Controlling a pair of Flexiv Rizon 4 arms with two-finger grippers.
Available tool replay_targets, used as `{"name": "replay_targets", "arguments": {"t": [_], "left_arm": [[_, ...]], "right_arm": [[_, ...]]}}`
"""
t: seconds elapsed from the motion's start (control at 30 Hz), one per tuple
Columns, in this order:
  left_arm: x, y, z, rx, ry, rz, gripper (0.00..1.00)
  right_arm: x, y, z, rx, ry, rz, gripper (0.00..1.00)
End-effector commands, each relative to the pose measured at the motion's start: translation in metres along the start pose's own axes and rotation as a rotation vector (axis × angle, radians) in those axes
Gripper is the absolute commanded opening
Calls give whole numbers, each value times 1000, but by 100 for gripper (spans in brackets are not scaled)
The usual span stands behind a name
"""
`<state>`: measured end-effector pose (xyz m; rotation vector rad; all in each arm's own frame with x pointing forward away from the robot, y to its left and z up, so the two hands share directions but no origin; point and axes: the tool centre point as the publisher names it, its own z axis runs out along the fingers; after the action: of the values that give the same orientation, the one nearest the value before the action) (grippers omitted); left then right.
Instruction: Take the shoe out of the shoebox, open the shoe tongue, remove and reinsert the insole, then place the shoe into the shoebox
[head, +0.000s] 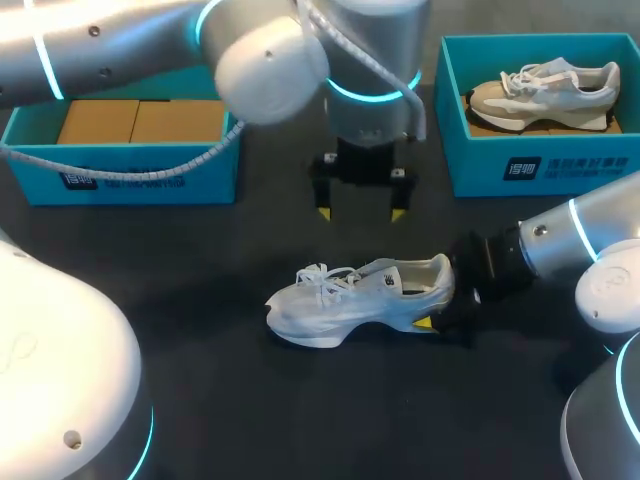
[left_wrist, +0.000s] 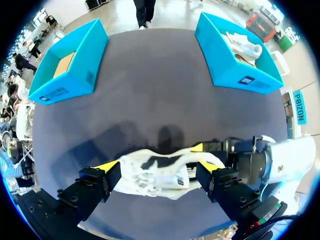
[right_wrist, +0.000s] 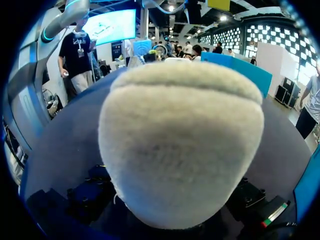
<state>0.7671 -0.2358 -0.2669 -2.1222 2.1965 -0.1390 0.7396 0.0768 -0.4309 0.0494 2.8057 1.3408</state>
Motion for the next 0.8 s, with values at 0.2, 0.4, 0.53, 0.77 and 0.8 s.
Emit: {"name": "replay_targets", "arguments": {"t": [0.2, 0.4, 0.53, 0.77, 0.8], "left_arm": [[13, 18, 24, -35, -5, -3, 100], [20, 31, 39, -66, -22, 40, 100], [22, 34, 52, -80, -27, 47, 100], [27, 37, 66, -98, -64, 91, 100], [27, 38, 67, -103, -68, 95, 100]], "right_arm": [[0, -4, 8, 4, 0, 0, 0], [0, -4, 8, 4, 0, 0, 0], [0, -4, 8, 4, 0, 0, 0], [0, -4, 8, 4, 0, 0, 0], [0, -4, 8, 4, 0, 0, 0]]}}
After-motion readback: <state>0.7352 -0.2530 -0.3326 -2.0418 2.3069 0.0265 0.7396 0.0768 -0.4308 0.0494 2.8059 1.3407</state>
